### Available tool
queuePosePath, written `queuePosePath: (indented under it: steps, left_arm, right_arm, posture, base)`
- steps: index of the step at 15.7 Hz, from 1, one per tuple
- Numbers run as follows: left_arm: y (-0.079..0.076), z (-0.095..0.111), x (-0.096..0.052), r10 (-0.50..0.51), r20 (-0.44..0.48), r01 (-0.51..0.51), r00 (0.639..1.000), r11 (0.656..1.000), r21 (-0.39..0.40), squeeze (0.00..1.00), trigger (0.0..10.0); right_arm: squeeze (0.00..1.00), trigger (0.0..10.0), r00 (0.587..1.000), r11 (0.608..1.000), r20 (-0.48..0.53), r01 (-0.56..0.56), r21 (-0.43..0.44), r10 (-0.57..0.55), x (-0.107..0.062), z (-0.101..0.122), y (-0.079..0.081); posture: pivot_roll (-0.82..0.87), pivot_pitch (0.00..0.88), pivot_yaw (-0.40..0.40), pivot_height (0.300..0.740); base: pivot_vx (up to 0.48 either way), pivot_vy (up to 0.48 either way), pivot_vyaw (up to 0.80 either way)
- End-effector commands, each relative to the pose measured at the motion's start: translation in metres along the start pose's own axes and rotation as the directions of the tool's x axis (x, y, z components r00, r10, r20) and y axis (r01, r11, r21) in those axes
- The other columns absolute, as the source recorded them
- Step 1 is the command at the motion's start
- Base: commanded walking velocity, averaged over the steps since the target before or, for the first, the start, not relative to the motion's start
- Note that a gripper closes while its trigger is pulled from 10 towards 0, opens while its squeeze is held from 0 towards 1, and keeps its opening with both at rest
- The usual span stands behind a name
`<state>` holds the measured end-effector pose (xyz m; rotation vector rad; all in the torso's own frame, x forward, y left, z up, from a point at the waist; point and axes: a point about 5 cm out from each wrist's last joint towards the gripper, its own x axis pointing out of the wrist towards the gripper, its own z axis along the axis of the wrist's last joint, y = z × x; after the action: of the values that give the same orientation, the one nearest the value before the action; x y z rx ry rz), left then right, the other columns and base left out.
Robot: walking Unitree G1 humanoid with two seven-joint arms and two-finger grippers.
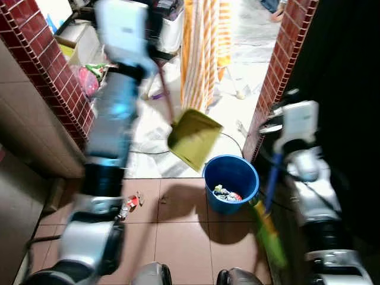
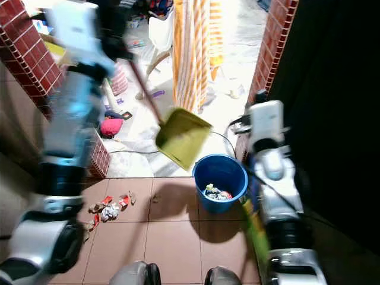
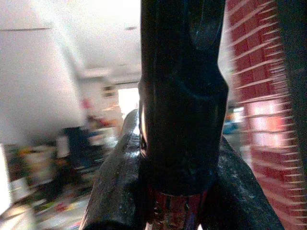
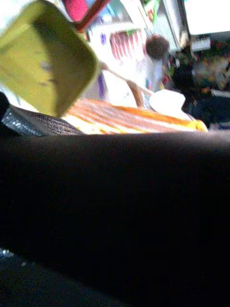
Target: Sweep floor
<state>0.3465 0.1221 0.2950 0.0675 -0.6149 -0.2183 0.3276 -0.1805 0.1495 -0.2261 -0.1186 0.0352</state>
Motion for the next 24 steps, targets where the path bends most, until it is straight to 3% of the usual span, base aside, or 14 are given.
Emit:
queuePosePath:
  steps: [1, 2, 3, 4, 5, 7, 9, 13, 15, 16, 17, 19, 20, 24]
  left_arm:
    - [0.021, 0.001, -0.008, 0.086, -0.005, -0.085, 0.996, 0.992, 0.094, 0.00, 10.0]
    - [0.040, -0.022, -0.034, 0.186, -0.105, -0.171, 0.977, 0.975, 0.141, 0.00, 10.0]
    - [0.046, -0.036, -0.050, 0.229, -0.170, -0.204, 0.959, 0.967, 0.152, 0.00, 10.0]
    - [0.045, -0.054, -0.071, 0.244, -0.252, -0.207, 0.937, 0.964, 0.166, 0.00, 10.0]
    - [0.043, -0.060, -0.077, 0.244, -0.275, -0.202, 0.930, 0.965, 0.170, 0.00, 10.0]
    - [0.030, -0.095, -0.104, 0.254, -0.405, -0.219, 0.878, 0.967, 0.132, 0.00, 10.0]
    - [0.019, -0.107, -0.113, 0.269, -0.436, -0.244, 0.859, 0.963, 0.115, 0.00, 10.0]
    - [-0.002, -0.113, -0.098, 0.252, -0.420, -0.225, 0.872, 0.968, 0.113, 0.00, 10.0]
    - [-0.005, -0.119, -0.106, 0.258, -0.445, -0.232, 0.858, 0.966, 0.114, 0.00, 10.0]
    - [-0.008, -0.130, -0.125, 0.258, -0.498, -0.234, 0.828, 0.966, 0.111, 0.00, 10.0]
    - [-0.009, -0.131, -0.129, 0.258, -0.506, -0.235, 0.823, 0.966, 0.110, 0.00, 10.0]
    - [-0.011, -0.149, -0.159, 0.270, -0.590, -0.235, 0.761, 0.962, 0.137, 0.00, 10.0]
    - [-0.012, -0.154, -0.168, 0.256, -0.622, -0.251, 0.740, 0.963, 0.098, 0.00, 10.0]
    - [-0.016, -0.155, -0.160, 0.239, -0.618, -0.244, 0.749, 0.967, 0.079, 0.00, 10.0]
  right_arm:
    - [0.00, 10.0, 1.000, 1.000, -0.009, -0.008, -0.006, 0.008, 0.000, 0.000, 0.003]
    - [0.00, 10.0, 0.997, 0.998, -0.063, -0.036, 0.050, 0.039, -0.003, -0.012, 0.014]
    - [0.00, 10.0, 0.996, 0.995, -0.074, -0.052, 0.085, 0.058, -0.003, -0.015, 0.020]
    - [0.00, 10.0, 0.994, 0.985, -0.050, -0.094, 0.142, 0.102, -0.005, -0.015, 0.030]
    - [0.00, 10.0, 0.992, 0.981, -0.039, -0.110, 0.157, 0.118, -0.005, -0.015, 0.033]
    - [0.00, 10.0, 0.989, 0.970, 0.025, -0.151, 0.191, 0.149, -0.004, -0.008, 0.046]
    - [0.00, 10.0, 0.987, 0.971, 0.063, -0.154, 0.183, 0.145, -0.003, -0.002, 0.051]
    - [0.00, 10.0, 0.986, 0.973, 0.085, -0.154, 0.174, 0.141, -0.003, 0.002, 0.059]
    - [0.00, 10.0, 0.988, 0.976, 0.086, -0.142, 0.167, 0.129, -0.007, 0.001, 0.061]
    - [0.00, 10.0, 0.992, 0.980, 0.093, -0.100, 0.174, 0.084, -0.011, 0.000, 0.061]
    - [0.00, 10.0, 0.993, 0.981, 0.093, -0.090, 0.175, 0.074, -0.012, -0.001, 0.060]
    - [0.00, 10.0, 0.997, 0.985, 0.071, 0.026, 0.168, -0.038, -0.013, -0.008, 0.048]
    - [0.00, 10.0, 0.996, 0.983, 0.029, 0.078, 0.168, -0.084, -0.013, -0.018, 0.040]
    - [0.00, 10.0, 0.993, 0.976, -0.025, 0.115, 0.185, -0.112, -0.017, -0.031, 0.030]
  posture:
    - [-0.04, 0.000, 0.006, 0.740]
    - [-0.02, 0.000, 0.004, 0.740]
    - [-0.02, 0.000, 0.005, 0.740]
    - [0.00, 0.000, 0.004, 0.740]
    - [0.00, 0.000, 0.004, 0.740]
    - [0.02, 0.000, -0.002, 0.740]
    - [0.02, 0.000, -0.002, 0.740]
    - [0.02, 0.000, -0.007, 0.740]
    - [0.00, 0.000, 0.006, 0.740]
    - [-0.01, 0.000, 0.029, 0.740]
    - [-0.01, 0.000, 0.032, 0.740]
    - [-0.02, 0.000, 0.064, 0.740]
    - [-0.03, 0.000, 0.070, 0.740]
    - [-0.03, 0.000, 0.049, 0.740]
  base:
    - [0.000, 0.000, 0.00]
    - [0.000, 0.000, 0.00]
    - [0.000, 0.000, 0.00]
    - [0.000, 0.000, 0.00]
    - [0.000, 0.000, 0.00]
    - [0.000, 0.000, 0.00]
    - [0.000, 0.000, 0.00]
    - [0.000, 0.000, 0.00]
    - [0.000, 0.000, 0.00]
    - [0.000, 0.000, 0.00]
    - [0.000, 0.000, 0.00]
    - [0.000, 0.000, 0.00]
    - [0.000, 0.000, 0.00]
    - [0.000, 0.068, 0.00]
